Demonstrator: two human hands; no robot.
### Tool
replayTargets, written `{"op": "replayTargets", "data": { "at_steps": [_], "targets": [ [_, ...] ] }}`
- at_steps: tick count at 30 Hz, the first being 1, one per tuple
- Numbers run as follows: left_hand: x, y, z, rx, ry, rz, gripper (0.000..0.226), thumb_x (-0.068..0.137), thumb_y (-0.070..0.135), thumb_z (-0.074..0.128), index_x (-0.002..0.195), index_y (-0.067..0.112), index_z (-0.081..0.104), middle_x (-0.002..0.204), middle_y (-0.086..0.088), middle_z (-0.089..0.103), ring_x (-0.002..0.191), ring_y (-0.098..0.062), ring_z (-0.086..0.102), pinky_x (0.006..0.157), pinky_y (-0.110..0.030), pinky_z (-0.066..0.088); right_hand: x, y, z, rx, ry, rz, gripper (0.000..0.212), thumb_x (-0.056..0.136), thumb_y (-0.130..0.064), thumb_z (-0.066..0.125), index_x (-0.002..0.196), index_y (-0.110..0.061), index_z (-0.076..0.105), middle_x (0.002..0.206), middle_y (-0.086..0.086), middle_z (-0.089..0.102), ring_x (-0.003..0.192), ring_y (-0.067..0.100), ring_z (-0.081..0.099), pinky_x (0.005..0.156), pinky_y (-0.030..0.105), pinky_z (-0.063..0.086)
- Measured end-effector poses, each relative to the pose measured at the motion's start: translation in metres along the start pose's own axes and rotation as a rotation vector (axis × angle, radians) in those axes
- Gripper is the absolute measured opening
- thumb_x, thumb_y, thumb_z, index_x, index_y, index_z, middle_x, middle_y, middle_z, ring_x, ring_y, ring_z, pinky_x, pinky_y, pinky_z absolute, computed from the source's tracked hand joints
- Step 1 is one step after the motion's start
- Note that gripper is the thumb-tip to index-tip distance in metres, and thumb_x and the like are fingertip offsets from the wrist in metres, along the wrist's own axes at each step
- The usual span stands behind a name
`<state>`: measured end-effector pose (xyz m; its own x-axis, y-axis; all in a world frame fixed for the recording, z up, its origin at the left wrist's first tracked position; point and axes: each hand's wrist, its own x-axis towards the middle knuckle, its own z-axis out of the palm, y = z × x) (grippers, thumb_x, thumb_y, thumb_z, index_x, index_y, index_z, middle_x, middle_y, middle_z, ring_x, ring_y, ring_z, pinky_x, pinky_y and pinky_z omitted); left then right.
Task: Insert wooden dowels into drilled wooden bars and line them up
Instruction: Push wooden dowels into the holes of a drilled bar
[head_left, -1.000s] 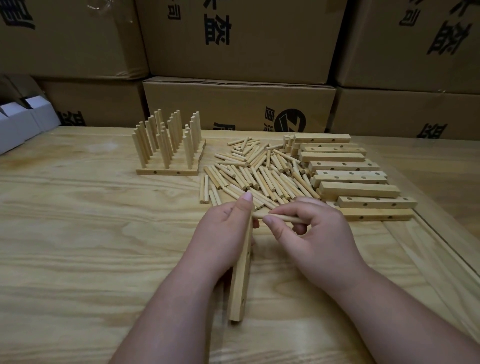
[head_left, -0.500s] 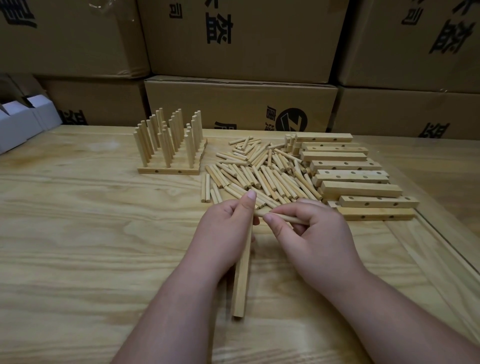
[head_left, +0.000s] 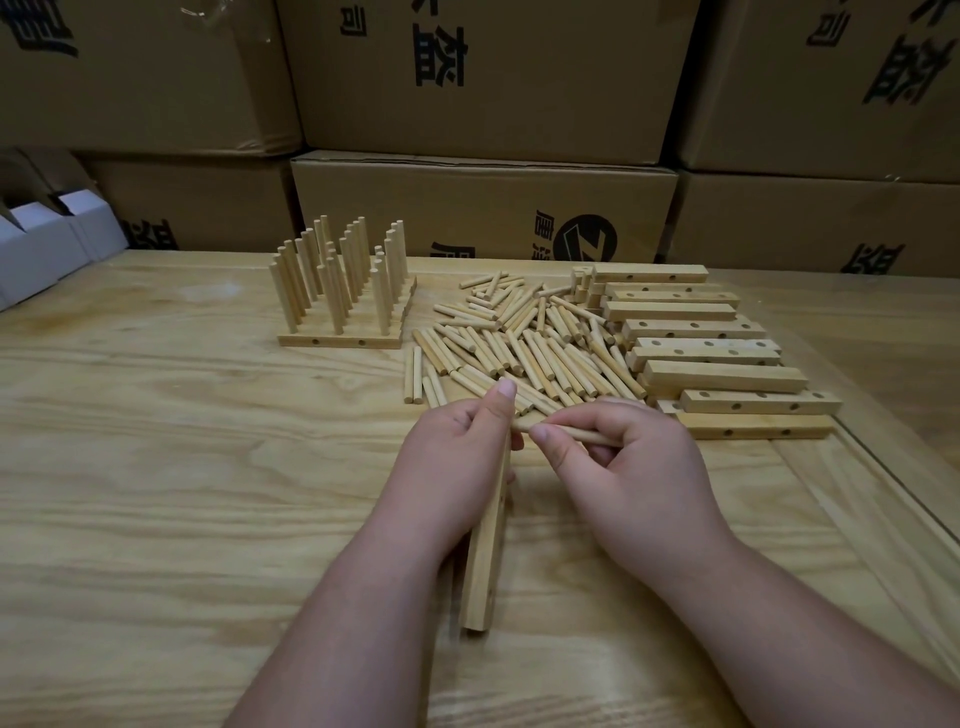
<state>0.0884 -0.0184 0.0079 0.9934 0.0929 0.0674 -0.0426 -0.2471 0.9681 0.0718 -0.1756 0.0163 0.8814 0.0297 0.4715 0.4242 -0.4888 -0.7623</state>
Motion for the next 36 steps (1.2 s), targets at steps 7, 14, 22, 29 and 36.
{"op": "replayTargets", "data": {
  "at_steps": [7, 14, 22, 29, 36],
  "targets": [
    [-0.002, 0.005, 0.000, 0.044, -0.007, 0.010, 0.054, 0.099, 0.063, 0.045, 0.053, 0.040, 0.063, 0.047, 0.012, 0.058, 0.045, 0.002, 0.054, 0.059, -0.027, 0.040, 0.000, 0.003, 0.001, -0.002, 0.024, 0.020, 0.007, 0.082, -0.032, 0.079, 0.085, -0.038, 0.075, 0.082, -0.021, 0.068, 0.093, -0.006, 0.062, 0.069, 0.005, 0.046],
    [-0.004, 0.005, -0.002, 0.011, -0.054, -0.019, 0.048, 0.096, 0.066, 0.048, 0.062, 0.038, 0.069, 0.054, 0.006, 0.065, 0.049, -0.001, 0.061, 0.060, -0.027, 0.044, -0.001, 0.004, -0.003, 0.029, -0.012, 0.028, 0.012, 0.081, -0.032, 0.079, 0.080, -0.043, 0.073, 0.086, -0.026, 0.068, 0.090, -0.005, 0.064, 0.069, 0.006, 0.047],
    [-0.004, 0.005, -0.001, -0.065, 0.047, -0.034, 0.055, 0.100, 0.056, 0.048, 0.073, 0.013, 0.069, 0.053, 0.010, 0.062, 0.046, 0.002, 0.059, 0.041, -0.010, 0.040, 0.003, 0.011, -0.001, 0.029, -0.053, -0.006, 0.009, 0.086, -0.037, 0.076, 0.092, -0.040, 0.069, 0.080, -0.022, 0.063, 0.065, 0.001, 0.057, 0.055, 0.013, 0.044],
    [-0.002, 0.005, -0.005, -0.043, 0.059, -0.034, 0.047, 0.105, 0.043, 0.047, 0.072, 0.020, 0.071, 0.054, 0.009, 0.065, 0.047, 0.001, 0.060, 0.042, -0.009, 0.040, 0.007, 0.015, -0.009, -0.005, -0.087, -0.145, 0.011, 0.092, -0.022, 0.069, 0.092, -0.033, 0.070, 0.085, -0.011, 0.061, 0.080, 0.010, 0.060, 0.063, 0.016, 0.046],
    [-0.005, 0.010, -0.005, -0.064, 0.003, -0.107, 0.050, 0.098, 0.061, 0.047, 0.073, 0.028, 0.074, 0.052, 0.006, 0.065, 0.046, -0.002, 0.061, 0.044, -0.018, 0.043, 0.009, 0.014, -0.018, 0.013, -0.134, -0.152, 0.010, 0.085, -0.020, 0.077, 0.092, -0.026, 0.078, 0.080, -0.012, 0.069, 0.076, 0.010, 0.066, 0.063, 0.014, 0.049]
  ]
}}
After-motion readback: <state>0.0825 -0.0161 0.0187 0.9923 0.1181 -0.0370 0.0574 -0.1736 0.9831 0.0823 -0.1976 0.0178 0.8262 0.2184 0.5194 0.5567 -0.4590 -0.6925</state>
